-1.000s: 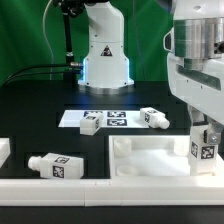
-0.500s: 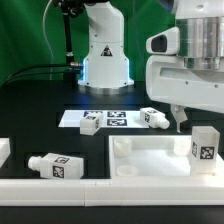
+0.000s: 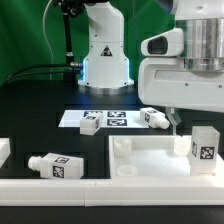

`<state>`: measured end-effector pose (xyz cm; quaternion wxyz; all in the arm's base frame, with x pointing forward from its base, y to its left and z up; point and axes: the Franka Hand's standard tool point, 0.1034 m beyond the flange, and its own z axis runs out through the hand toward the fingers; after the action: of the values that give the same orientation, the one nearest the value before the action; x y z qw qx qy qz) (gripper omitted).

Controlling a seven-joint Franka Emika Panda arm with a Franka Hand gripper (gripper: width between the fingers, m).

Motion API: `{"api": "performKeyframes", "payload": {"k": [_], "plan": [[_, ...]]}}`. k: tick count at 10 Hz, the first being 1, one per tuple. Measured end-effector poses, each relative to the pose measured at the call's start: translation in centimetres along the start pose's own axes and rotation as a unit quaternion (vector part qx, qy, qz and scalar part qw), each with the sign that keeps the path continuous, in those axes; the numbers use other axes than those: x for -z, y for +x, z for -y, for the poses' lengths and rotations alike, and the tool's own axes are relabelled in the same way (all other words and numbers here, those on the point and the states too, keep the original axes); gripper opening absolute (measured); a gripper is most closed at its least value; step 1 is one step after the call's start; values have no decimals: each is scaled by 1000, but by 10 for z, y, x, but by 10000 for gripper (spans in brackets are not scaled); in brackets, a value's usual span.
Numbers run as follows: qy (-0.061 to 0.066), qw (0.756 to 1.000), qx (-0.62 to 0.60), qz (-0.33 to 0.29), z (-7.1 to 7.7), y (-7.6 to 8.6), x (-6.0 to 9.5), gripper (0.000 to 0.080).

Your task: Assemble one leg

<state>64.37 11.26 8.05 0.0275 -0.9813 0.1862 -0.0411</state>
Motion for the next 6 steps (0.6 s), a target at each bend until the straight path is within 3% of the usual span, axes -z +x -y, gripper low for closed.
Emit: {"api": "performKeyframes", "payload": {"k": [1, 2, 3, 5, 6], "plan": [[3, 1000, 8, -12, 1, -1, -3, 649], [2, 1000, 1, -10, -1, -1, -3, 525], [2, 1000, -5, -10, -1, -1, -3, 525], [2, 998, -56, -9, -3, -1, -4, 285], [2, 996, -88, -9, -3, -1, -4, 285]]}}
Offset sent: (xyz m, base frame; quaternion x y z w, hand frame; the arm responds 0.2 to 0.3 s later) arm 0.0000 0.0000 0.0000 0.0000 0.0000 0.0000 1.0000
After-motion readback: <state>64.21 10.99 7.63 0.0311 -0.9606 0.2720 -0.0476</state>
